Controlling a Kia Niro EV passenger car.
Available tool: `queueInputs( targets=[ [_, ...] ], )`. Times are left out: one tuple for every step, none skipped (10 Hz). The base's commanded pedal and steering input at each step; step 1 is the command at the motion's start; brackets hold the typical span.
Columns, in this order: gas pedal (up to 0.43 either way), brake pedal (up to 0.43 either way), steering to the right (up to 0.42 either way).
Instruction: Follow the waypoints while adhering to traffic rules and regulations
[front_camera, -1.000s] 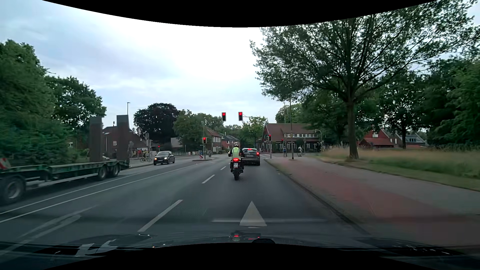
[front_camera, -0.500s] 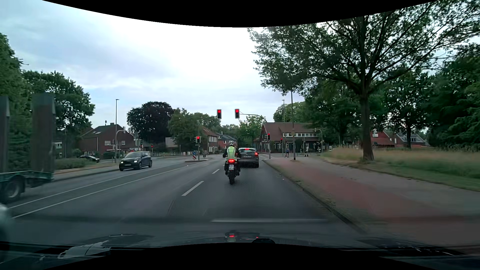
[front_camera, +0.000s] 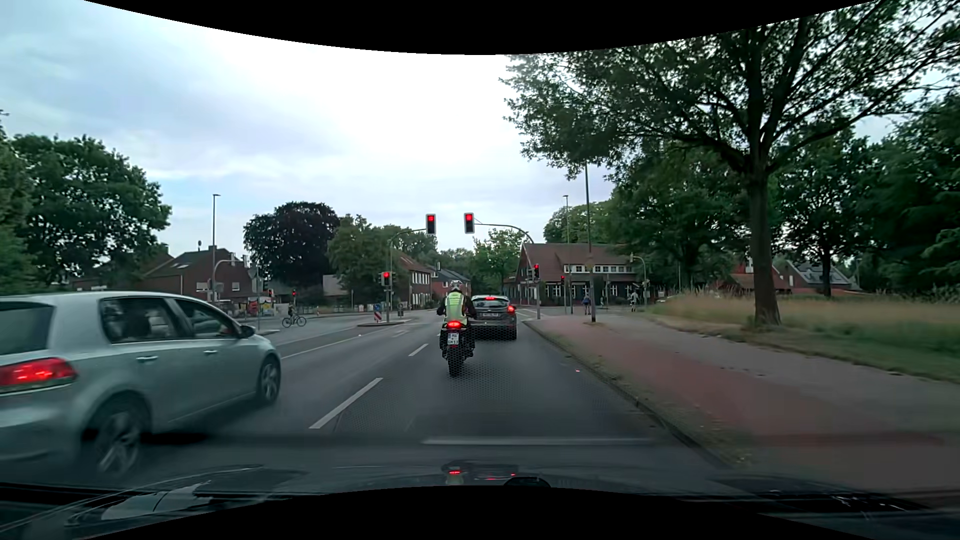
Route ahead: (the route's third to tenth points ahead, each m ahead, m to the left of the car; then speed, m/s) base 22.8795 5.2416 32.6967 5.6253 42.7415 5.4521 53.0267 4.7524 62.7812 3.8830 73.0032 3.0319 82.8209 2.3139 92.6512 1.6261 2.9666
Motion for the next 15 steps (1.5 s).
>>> queueInputs(
  targets=[
    [0.000,0.268,0.011],
    [0.000,0.262,0.010],
    [0.000,0.244,0.010],
    [0.000,0.232,0.009],
    [0.000,0.232,0.009],
    [0.000,0.232,0.009],
    [0.000,0.232,0.008],
    [0.000,0.232,0.008],
    [0.000,0.220,0.008],
    [0.000,0.207,0.008],
    [0.000,0.201,0.007],
    [0.000,0.195,0.008],
    [0.000,0.195,0.008],
    [0.000,0.189,0.008],
    [0.000,0.183,0.008]
  ],
)
